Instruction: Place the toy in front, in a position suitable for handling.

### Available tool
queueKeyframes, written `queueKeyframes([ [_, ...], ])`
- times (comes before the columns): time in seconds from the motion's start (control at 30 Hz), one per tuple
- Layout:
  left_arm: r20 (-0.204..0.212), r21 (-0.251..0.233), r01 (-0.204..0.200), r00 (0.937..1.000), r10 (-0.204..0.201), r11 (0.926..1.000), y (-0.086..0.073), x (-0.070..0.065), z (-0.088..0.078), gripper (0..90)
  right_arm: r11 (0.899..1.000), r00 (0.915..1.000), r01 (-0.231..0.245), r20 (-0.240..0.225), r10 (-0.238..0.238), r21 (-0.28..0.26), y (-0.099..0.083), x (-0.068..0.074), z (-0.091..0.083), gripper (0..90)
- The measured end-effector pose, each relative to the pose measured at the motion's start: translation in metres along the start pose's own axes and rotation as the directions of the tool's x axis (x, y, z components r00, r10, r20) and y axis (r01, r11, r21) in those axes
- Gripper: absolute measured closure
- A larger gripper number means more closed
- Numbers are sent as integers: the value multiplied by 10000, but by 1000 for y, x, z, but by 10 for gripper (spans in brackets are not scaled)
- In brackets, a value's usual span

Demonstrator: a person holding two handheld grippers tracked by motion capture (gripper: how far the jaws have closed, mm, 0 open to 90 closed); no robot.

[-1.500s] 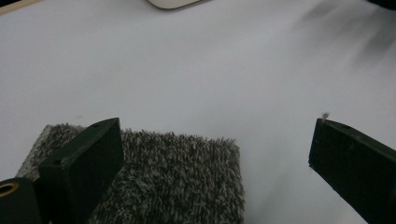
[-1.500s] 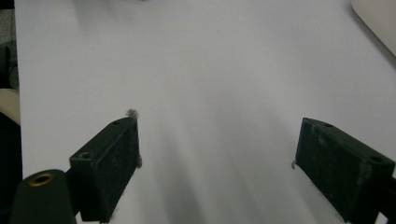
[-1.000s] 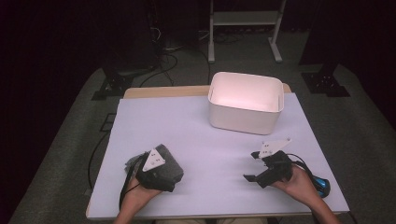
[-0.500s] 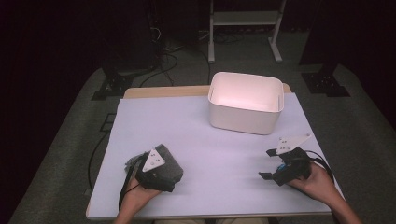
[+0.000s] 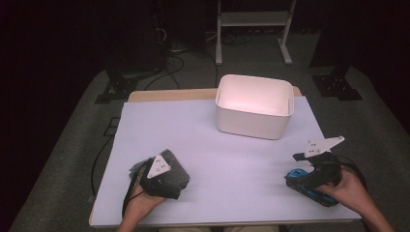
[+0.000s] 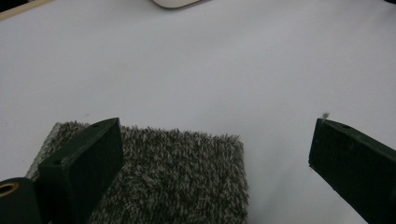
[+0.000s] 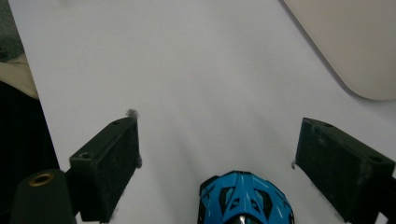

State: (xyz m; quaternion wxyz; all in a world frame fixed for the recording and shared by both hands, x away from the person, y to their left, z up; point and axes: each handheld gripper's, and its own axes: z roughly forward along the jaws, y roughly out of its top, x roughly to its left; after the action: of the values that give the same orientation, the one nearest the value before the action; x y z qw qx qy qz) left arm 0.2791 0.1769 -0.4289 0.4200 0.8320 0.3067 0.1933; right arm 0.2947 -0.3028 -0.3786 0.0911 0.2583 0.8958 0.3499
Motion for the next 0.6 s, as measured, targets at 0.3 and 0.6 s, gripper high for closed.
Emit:
queueKeyframes([
  [0.3, -34, -10, 67, 10000, -67, 10000, -1, 1, -1, 27, 9993, 9997, -107, 203, 100, 349, -12, -5, -10, 124],
  [0.6, -3, 94, -6, 10000, 6, 10000, -1, -1, 0, 27, 9950, 9972, -662, 391, 635, 742, -38, -12, -14, 124],
])
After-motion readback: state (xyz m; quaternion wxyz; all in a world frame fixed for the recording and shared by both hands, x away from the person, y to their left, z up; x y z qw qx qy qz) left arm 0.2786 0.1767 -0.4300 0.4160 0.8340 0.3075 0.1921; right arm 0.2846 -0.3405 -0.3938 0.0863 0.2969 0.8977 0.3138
